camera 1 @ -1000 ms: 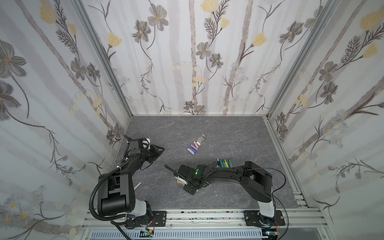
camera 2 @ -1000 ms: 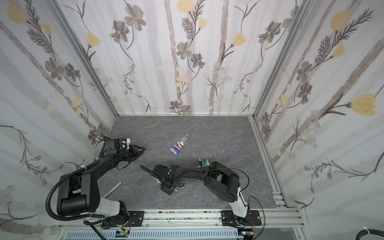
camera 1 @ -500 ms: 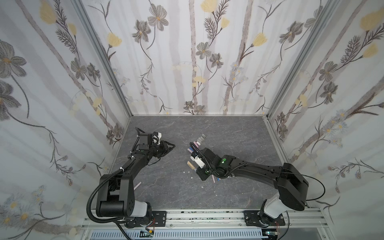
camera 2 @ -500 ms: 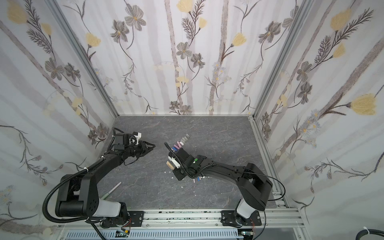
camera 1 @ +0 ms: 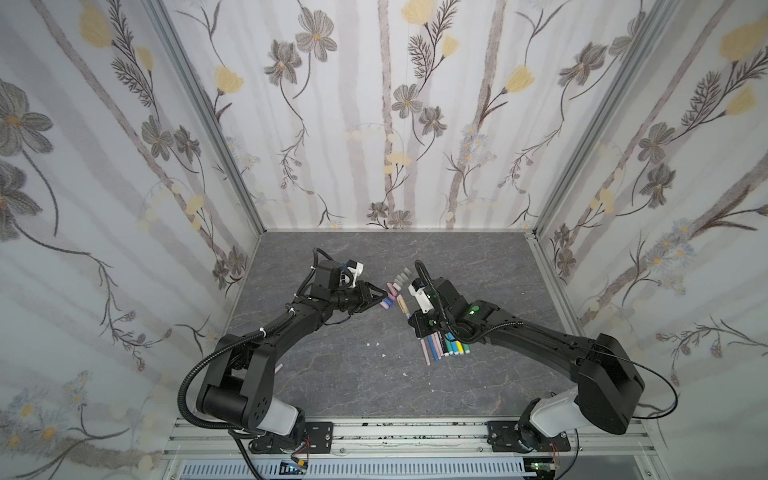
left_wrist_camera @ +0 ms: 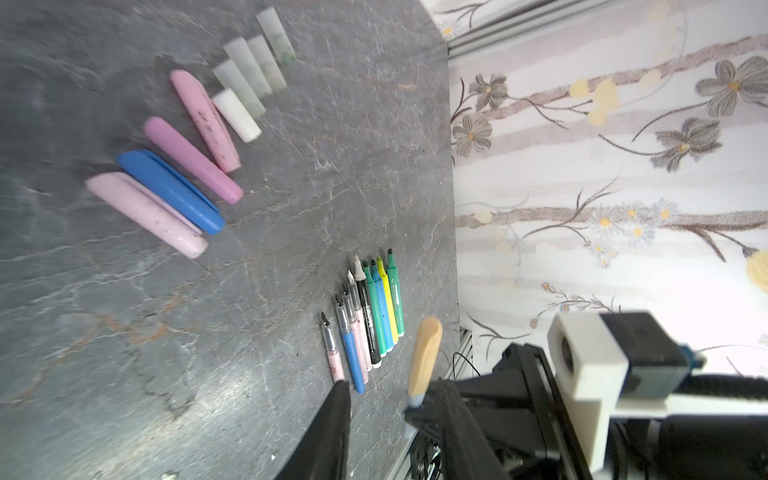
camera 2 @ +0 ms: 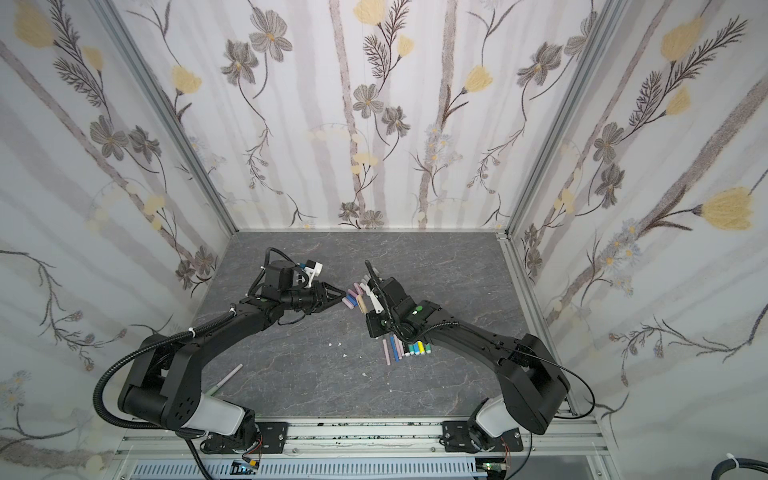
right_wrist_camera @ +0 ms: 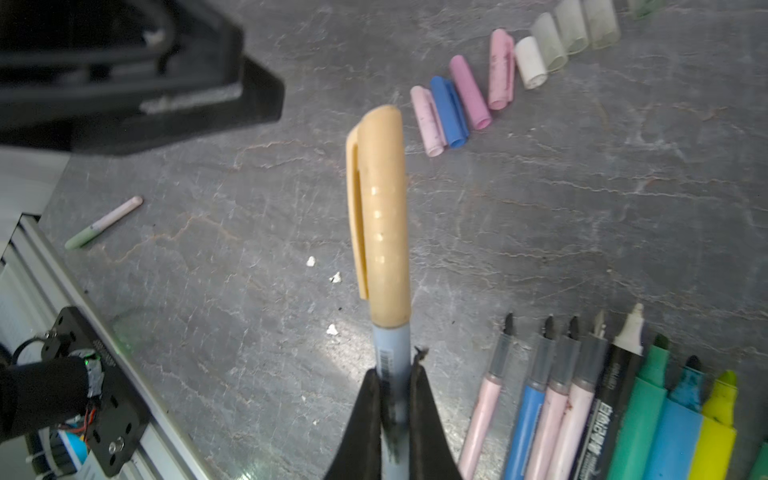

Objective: Open the pen caps
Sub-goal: 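Lift the light blue pen upright toward the left gripper with the right gripper, then grasp the tan cap with the left gripper while the right gripper holds the pen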

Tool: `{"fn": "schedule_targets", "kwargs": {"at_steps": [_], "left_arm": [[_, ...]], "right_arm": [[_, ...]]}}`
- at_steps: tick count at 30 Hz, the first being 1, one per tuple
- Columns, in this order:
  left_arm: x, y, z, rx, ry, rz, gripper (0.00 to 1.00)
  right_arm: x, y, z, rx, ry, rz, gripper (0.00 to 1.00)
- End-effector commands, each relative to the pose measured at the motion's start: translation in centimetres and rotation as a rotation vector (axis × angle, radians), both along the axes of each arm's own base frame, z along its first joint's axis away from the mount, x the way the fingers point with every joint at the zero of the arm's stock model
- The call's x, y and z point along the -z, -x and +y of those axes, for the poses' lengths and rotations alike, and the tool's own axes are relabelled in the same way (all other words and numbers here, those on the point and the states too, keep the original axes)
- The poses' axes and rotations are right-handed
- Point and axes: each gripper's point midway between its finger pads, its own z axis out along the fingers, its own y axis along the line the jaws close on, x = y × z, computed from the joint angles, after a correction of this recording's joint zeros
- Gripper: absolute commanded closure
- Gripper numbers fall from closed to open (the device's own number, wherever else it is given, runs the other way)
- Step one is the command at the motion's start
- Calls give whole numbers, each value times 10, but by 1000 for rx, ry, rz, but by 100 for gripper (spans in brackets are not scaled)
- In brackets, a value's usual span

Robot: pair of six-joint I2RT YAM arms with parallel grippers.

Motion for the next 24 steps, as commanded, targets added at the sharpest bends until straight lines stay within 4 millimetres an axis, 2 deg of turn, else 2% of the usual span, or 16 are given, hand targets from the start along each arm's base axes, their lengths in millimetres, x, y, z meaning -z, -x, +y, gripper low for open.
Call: {"fn": "schedule_targets", "kwargs": {"at_steps": [1, 16, 24], "left_arm": [[-10, -3, -15, 16, 40, -31, 64], [-4, -1, -55, 64, 64, -25, 64], [-1, -4, -68, 77, 63, -25, 66]], "right_arm": [[-8, -7, 2, 33, -58, -4, 100], [-6, -8, 6, 29, -96, 28, 100], [-3, -7, 7, 21, -100, 38, 100]]}}
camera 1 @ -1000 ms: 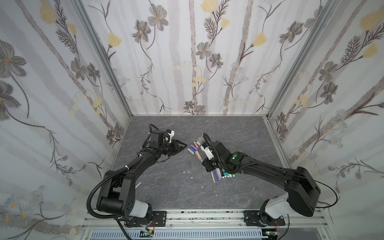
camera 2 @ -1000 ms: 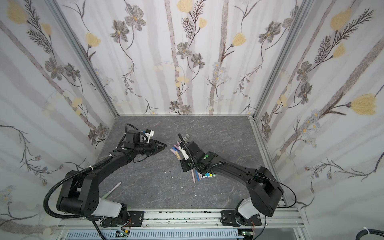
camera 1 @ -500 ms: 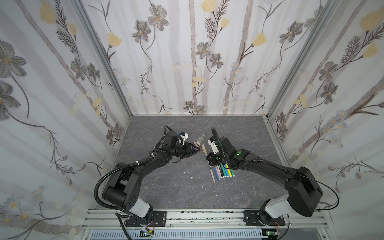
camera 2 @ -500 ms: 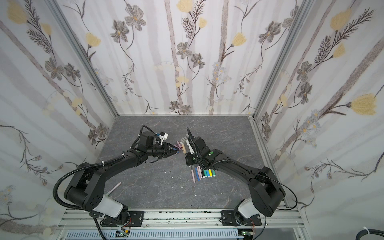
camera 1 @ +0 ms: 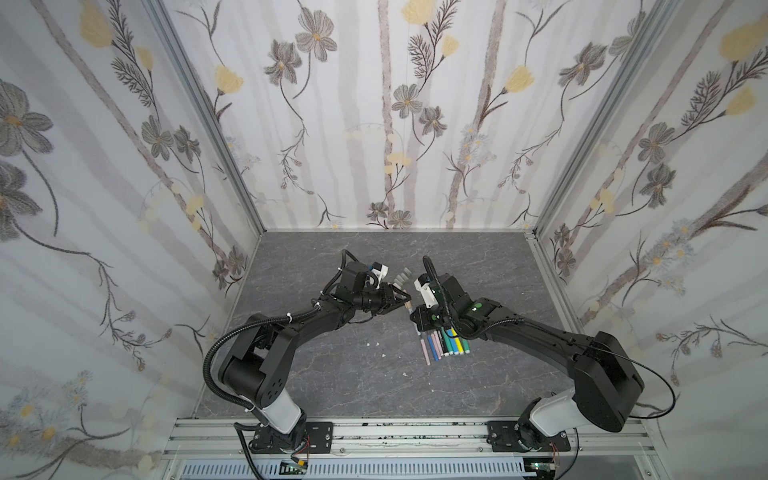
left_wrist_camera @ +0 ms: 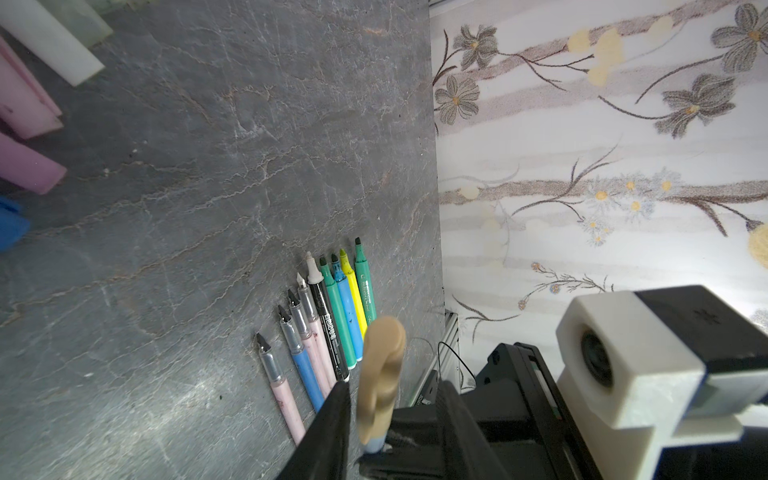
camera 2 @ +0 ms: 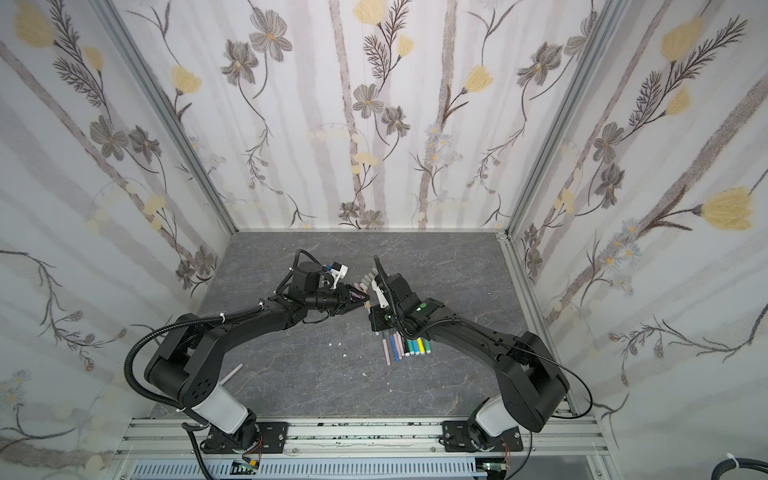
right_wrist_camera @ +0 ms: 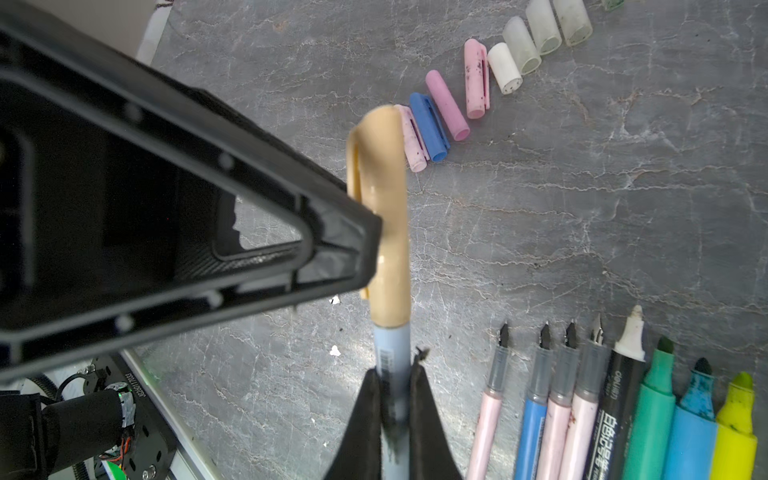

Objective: Open the pen caps
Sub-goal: 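Grasp the tan cap with the left gripper while the right gripper holds the pen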

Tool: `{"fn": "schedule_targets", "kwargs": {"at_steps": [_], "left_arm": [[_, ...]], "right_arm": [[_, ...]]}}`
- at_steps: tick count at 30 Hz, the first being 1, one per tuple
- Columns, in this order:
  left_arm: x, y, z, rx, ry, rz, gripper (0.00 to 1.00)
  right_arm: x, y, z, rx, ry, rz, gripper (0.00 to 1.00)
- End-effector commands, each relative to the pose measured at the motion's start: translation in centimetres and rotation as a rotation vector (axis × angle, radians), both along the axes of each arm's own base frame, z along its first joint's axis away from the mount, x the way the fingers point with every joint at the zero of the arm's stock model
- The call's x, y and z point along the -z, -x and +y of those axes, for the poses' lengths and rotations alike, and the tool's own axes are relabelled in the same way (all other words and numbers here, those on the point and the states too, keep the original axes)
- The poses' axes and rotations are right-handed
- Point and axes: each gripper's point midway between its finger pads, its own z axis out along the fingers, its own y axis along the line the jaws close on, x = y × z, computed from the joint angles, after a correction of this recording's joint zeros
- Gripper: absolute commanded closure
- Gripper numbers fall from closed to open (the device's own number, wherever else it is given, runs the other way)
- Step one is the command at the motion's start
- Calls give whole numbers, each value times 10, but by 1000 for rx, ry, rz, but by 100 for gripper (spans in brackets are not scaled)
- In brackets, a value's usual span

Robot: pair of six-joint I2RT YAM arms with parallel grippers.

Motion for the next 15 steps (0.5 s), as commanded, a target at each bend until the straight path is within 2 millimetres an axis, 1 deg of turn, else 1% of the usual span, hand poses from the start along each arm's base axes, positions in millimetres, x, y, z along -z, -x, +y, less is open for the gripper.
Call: {"fn": "schedule_targets", "kwargs": {"at_steps": [1, 4, 9, 13, 15], "left_arm": [[-10, -7, -6, -1, 26, -41, 67], [-8, -7, -7, 1, 24, -38, 71], [-6, -6, -8, 7, 27, -34, 81], [-6, -5, -8, 10, 31, -32, 92], [-5, -5, -9, 9, 31, -31, 95]], "right_arm": [[-4, -3, 4, -1, -27, -11, 100], [-5, -2, 4, -2, -29, -13, 100], [-3, -3, 4, 2, -28, -12, 100], [-2, -4, 4, 6, -33, -10, 100], [-3, -4, 4, 3, -35, -11, 100]]}}
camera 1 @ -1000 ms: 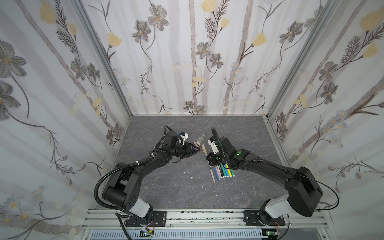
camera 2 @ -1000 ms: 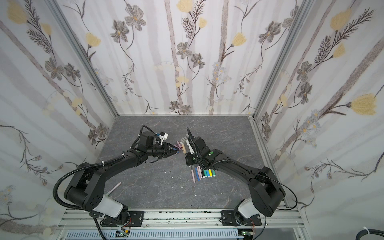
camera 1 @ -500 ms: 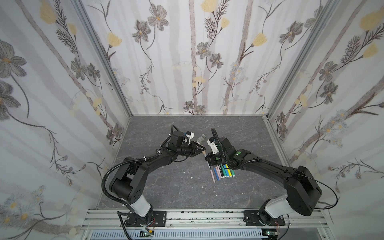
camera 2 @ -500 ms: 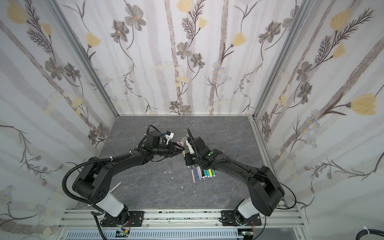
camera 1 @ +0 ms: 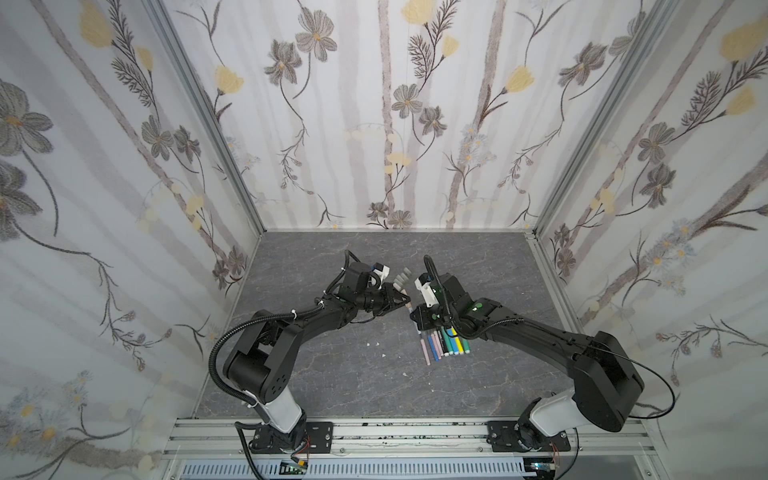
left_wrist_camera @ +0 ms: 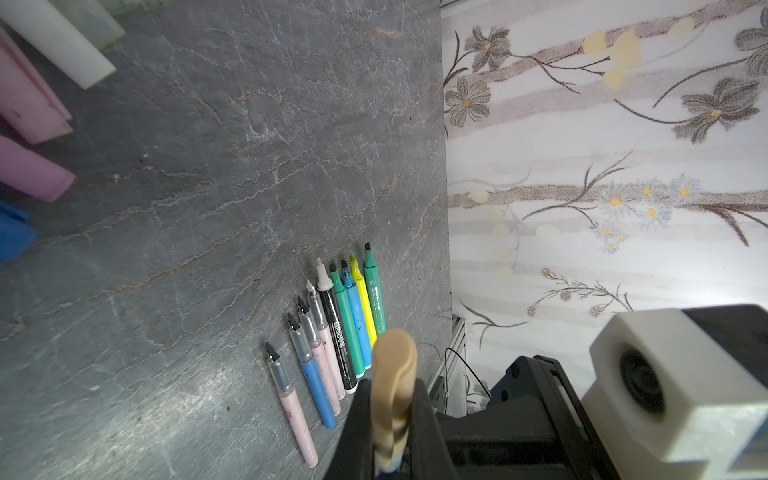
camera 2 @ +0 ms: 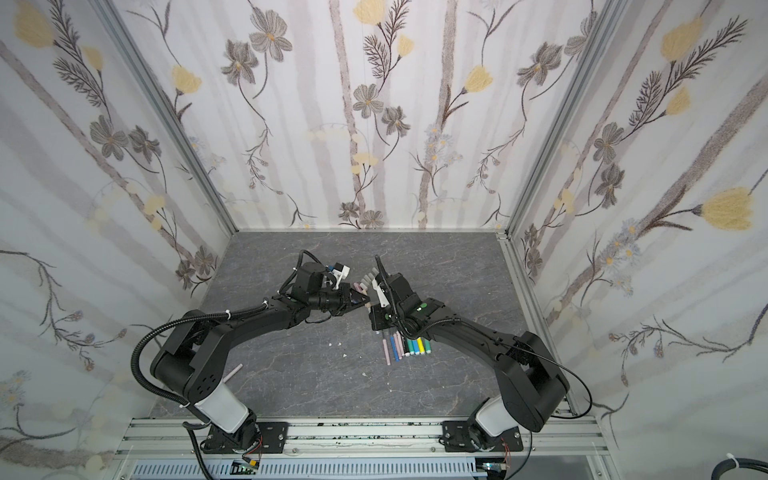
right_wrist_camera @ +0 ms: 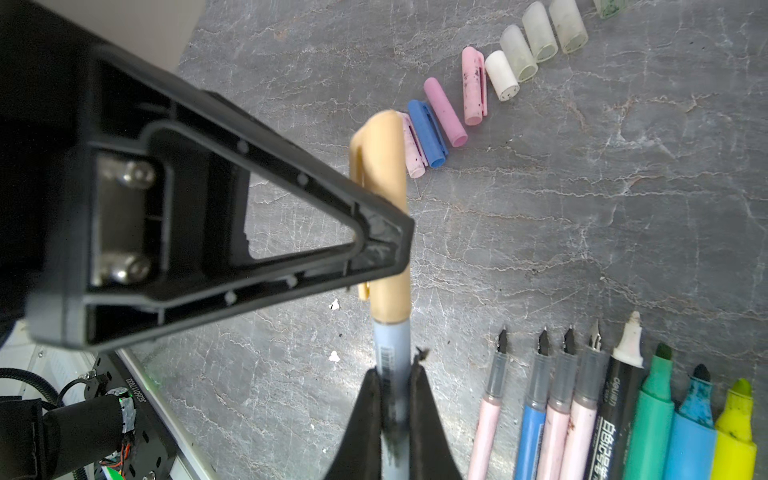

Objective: Open the pen caps
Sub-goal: 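Grasp the tan cap with the left gripper while the right gripper holds the pen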

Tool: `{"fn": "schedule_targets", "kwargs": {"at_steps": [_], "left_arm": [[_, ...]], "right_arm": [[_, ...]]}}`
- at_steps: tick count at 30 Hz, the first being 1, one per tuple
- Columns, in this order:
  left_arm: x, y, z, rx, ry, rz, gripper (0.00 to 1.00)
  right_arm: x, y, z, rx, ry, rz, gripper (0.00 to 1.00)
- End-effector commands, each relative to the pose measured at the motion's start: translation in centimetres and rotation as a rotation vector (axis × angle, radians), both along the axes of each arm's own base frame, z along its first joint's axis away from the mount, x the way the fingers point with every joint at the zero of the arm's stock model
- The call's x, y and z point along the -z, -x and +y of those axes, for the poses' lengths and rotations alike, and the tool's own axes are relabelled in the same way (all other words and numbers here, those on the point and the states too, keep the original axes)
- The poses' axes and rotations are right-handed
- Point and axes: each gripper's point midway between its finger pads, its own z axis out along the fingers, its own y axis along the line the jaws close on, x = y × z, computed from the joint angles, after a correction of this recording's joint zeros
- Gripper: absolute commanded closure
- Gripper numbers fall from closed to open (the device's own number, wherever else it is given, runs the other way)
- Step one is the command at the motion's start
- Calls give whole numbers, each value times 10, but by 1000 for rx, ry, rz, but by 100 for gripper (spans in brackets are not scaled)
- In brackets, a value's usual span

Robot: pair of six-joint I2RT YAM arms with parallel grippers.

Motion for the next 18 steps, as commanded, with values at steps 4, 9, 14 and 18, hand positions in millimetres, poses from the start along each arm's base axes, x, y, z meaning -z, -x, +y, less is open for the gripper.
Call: {"fn": "schedule_targets", "kwargs": {"at_steps": [4, 9, 14, 18], "left_arm": [[-14, -1, -6, 21, 53, -36, 99], [-15, -1, -7, 22, 55, -35, 100], [-15, -1, -7, 23, 55, -37, 100], [-13, -2, -7, 23, 54, -33, 100]], "right_arm": [[-2, -1, 5, -5, -27, -3, 100], [0, -1, 4, -3, -24, -1, 81], [3, -3, 4, -1, -19, 2, 80], [3, -4, 6, -1, -20, 2, 85]]}}
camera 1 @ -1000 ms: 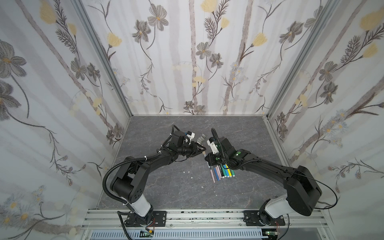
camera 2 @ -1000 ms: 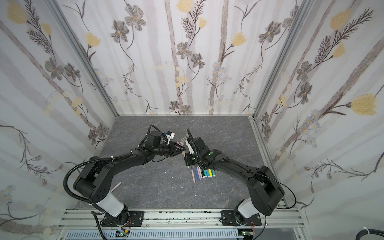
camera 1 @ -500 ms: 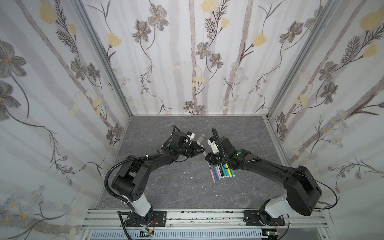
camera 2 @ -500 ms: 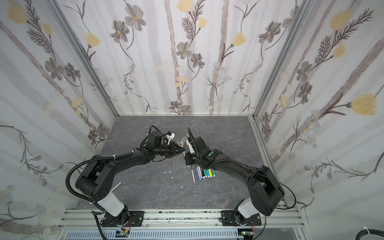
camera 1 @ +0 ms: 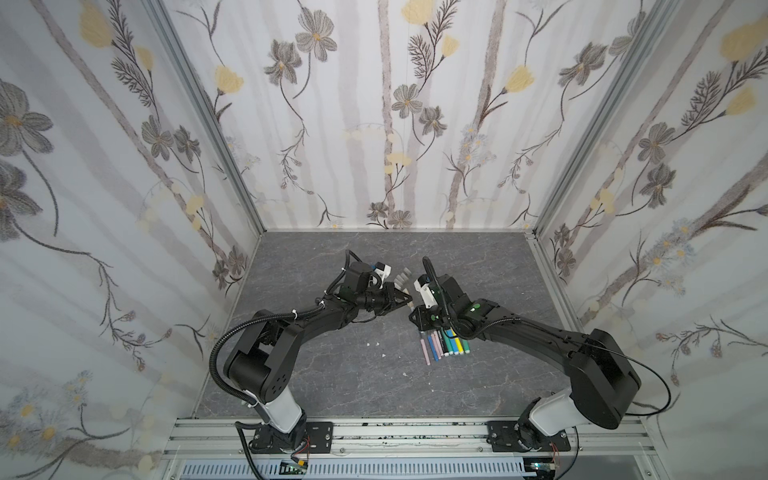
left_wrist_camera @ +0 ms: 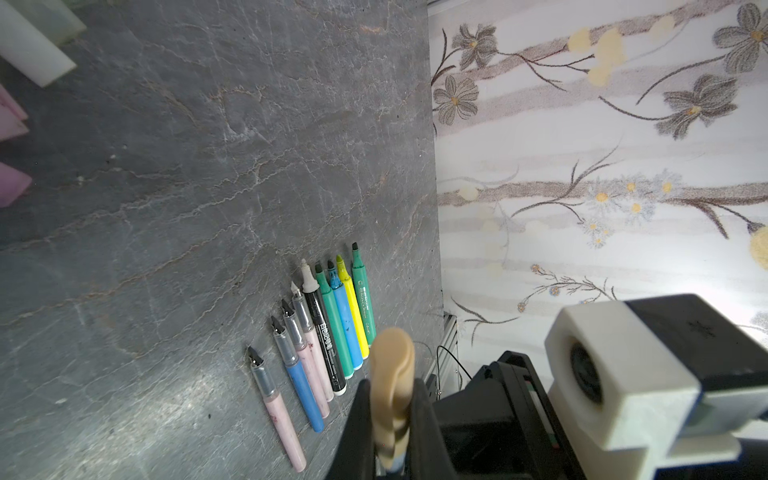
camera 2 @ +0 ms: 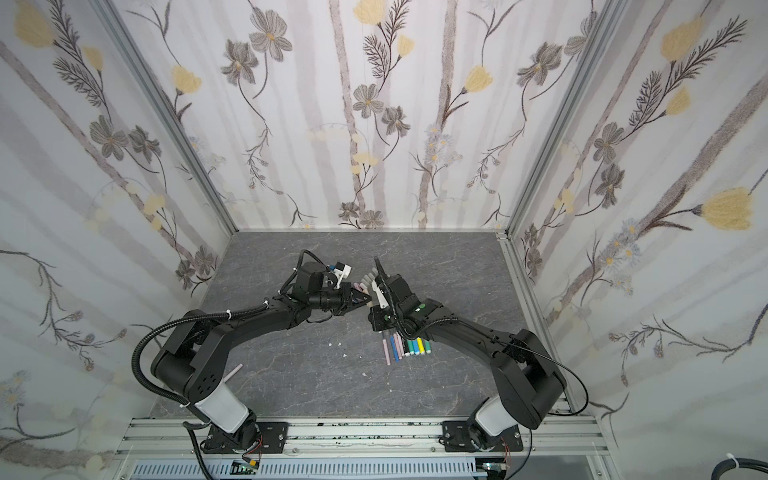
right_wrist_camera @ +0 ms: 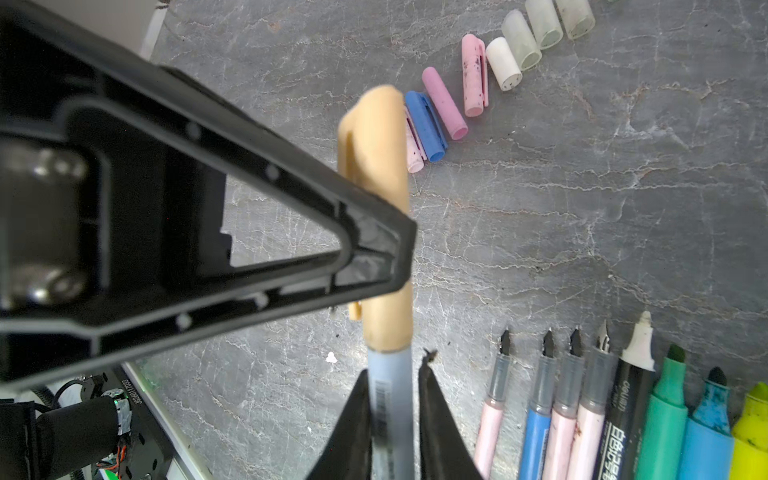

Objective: Open the pen caps
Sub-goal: 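Grasp the tan cap with the left gripper while the right gripper holds the pen, then pull the tan cap off with the left gripper while the right gripper holds the pen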

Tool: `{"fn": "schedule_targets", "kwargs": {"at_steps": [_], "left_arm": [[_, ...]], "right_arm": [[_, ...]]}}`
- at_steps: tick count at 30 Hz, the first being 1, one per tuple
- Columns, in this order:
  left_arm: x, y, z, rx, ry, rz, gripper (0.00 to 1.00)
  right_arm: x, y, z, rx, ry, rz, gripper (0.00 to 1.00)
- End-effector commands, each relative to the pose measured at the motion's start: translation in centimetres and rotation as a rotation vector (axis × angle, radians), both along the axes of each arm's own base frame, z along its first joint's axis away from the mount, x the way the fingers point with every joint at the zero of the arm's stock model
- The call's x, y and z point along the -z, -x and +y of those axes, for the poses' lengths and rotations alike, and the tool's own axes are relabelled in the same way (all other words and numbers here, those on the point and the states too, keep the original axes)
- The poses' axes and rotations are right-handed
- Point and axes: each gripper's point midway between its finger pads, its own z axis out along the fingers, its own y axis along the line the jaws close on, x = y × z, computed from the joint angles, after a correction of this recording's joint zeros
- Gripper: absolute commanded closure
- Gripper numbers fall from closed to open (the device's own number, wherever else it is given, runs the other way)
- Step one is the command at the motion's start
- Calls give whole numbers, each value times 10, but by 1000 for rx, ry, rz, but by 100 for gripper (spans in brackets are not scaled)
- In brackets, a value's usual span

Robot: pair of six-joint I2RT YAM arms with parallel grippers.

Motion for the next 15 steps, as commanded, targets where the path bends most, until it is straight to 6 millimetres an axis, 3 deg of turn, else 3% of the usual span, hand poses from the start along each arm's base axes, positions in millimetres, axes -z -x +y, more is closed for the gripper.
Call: {"fn": "schedule_targets", "kwargs": {"at_steps": [1, 5, 10, 15], "left_arm": [[-7, -1, -3, 13, 26, -26, 100], [-2, -4, -1, 0, -6, -32, 100], [14, -17, 13, -60, -116, -46, 100], [26, -36, 29, -122, -155, -46, 100]], "right_arm": [[-5, -4, 5, -2, -26, -15, 89], [-7, -4, 5, -1, -27, -21, 100], [-2, 1, 3, -7, -18, -6, 100], [6, 19, 3, -22, -13, 16, 100]]}}
